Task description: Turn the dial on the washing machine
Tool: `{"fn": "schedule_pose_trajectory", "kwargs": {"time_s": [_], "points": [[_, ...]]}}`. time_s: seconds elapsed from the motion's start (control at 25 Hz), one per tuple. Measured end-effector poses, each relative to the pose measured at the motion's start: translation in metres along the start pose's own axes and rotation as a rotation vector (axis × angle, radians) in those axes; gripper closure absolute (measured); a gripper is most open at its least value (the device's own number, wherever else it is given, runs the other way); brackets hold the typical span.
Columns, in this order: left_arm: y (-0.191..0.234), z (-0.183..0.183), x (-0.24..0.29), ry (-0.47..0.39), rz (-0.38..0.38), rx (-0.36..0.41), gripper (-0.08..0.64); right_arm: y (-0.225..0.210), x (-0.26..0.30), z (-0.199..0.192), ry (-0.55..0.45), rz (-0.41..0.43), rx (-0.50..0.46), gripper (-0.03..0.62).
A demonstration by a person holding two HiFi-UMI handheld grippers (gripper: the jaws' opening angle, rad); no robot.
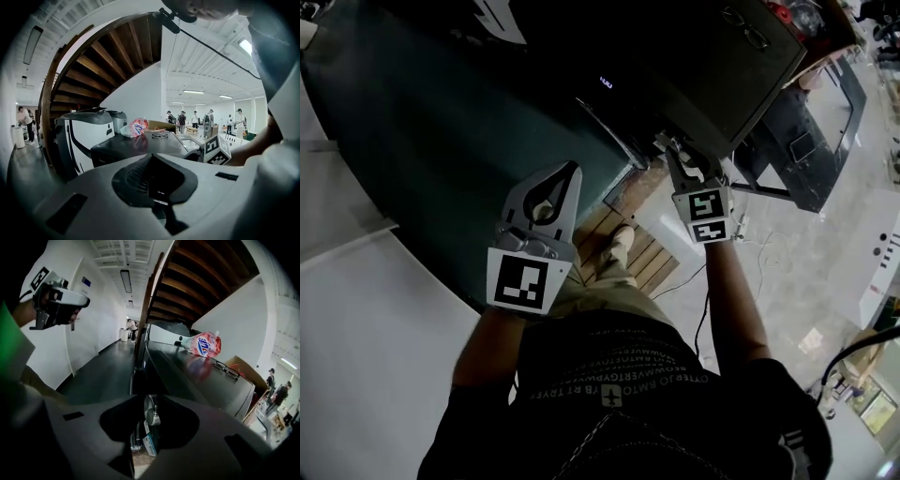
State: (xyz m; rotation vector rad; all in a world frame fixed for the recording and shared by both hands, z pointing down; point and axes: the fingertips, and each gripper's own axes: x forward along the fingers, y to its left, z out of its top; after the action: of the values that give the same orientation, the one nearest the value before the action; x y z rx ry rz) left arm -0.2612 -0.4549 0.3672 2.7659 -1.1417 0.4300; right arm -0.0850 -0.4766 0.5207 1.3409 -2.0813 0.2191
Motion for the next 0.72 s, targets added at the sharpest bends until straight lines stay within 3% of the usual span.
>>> {"fn": "schedule_pose_trajectory", "kwargs": {"time_s": [0.32,0.72], "points": [[-0.007,-0.006,-0.009,0.009,0.022,0.047,0.554,0.000,0.011,-0.010,-0.002,-0.067,-0.006,0.528],[-0.032,0.001,-0.018,0.009,0.019,0.071,0.554,-0.001,0.004,-0.033,0.038,-0.039,0.054,0.517]]}}
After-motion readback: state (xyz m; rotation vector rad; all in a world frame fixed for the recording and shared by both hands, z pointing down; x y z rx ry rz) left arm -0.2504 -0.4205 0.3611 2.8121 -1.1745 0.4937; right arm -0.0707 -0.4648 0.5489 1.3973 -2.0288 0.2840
